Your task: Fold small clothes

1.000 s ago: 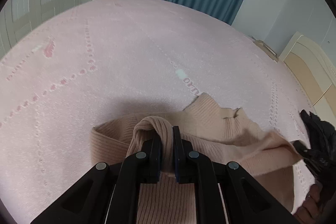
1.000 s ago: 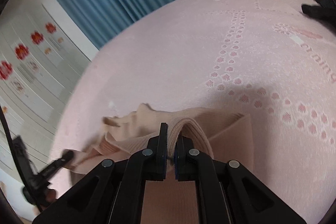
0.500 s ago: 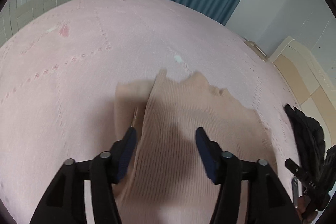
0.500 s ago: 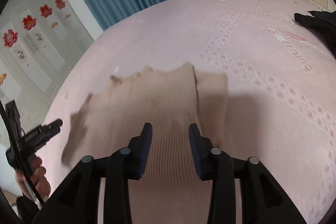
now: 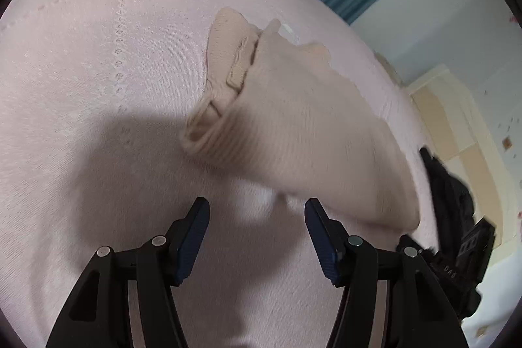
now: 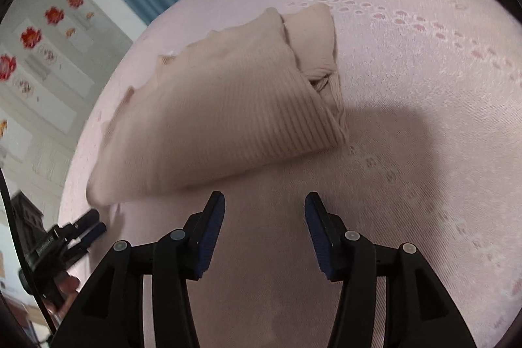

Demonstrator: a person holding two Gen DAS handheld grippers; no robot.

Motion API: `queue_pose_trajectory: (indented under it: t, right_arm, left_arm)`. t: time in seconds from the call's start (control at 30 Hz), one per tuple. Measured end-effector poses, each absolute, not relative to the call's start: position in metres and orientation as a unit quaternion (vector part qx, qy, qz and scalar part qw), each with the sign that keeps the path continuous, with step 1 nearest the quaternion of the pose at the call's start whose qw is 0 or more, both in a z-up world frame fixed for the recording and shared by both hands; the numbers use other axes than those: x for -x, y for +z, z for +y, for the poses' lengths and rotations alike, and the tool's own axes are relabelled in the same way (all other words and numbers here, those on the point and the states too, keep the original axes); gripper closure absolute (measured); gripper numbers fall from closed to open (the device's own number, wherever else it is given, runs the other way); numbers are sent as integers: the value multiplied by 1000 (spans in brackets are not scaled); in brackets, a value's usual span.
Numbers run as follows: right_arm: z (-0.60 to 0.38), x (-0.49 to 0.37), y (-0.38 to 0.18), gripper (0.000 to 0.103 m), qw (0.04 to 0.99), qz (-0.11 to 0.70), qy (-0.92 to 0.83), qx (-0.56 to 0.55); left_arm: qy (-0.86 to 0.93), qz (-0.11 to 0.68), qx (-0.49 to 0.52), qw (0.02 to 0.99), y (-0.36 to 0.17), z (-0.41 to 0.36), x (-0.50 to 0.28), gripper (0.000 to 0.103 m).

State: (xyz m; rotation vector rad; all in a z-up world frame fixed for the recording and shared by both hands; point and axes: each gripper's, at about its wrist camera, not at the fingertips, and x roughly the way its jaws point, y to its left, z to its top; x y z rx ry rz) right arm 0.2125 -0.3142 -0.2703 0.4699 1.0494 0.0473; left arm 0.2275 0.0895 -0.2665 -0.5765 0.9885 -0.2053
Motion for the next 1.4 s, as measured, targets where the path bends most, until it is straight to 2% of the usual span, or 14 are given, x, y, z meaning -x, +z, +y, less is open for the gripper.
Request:
queue_pose_trajectory:
  t: [0.23, 0.27, 0.3, 0.33, 0.4, 0.5, 0.67, 1.07, 1.13, 1.2, 1.23, 1.3, 1.4]
  right_arm:
    - [-332, -245, -282, 52, 834, 464, 12, -299]
    - [-334, -249, -283, 52, 832, 462, 10, -307]
    - [-336, -256, -284, 53, 830, 459, 5, -316]
    - [-337, -260, -284, 57, 830, 460, -1, -316]
    - [-336, -269, -285, 93, 833, 467, -5, -297]
    - [-331, -267, -278, 94, 842, 469, 3, -268]
    - [-333, -239, -261, 95, 844, 472, 16, -255]
    - [-357, -107, -249, 95, 830, 501, 22, -244]
    - [-358, -96, -251, 91, 826, 513, 15, -232]
    - [-360, -90, -249, 77, 827, 524, 0, -201]
    - [-362, -88, -246, 74, 828, 527, -4, -191]
    - [-366, -80, -236, 72, 835, 521, -10, -179]
    - [-364, -75, -209, 72, 858, 493, -24, -142]
  left_arm:
    - [-114, 435, 360, 817, -283, 109, -264, 47]
    - [-111, 434, 368, 815, -284, 112, -269, 49]
    - [-103, 435, 368, 815, -284, 113, -272, 59]
    - [-93, 439, 364, 816, -285, 114, -275, 77]
    - [-90, 448, 364, 812, -288, 112, -279, 90]
    - [-85, 448, 339, 823, -279, 108, -270, 93]
    - [-73, 459, 268, 844, -256, 93, -243, 93]
    - [-79, 495, 229, 835, -247, 77, -104, 91]
    - [-72, 504, 220, 832, -249, 77, -96, 83]
    - [-66, 510, 212, 831, -248, 81, -92, 76]
    - [-65, 512, 209, 831, -247, 84, -90, 74]
    - [-65, 510, 212, 831, -242, 94, -90, 71]
    - [-67, 497, 224, 835, -234, 104, -96, 60]
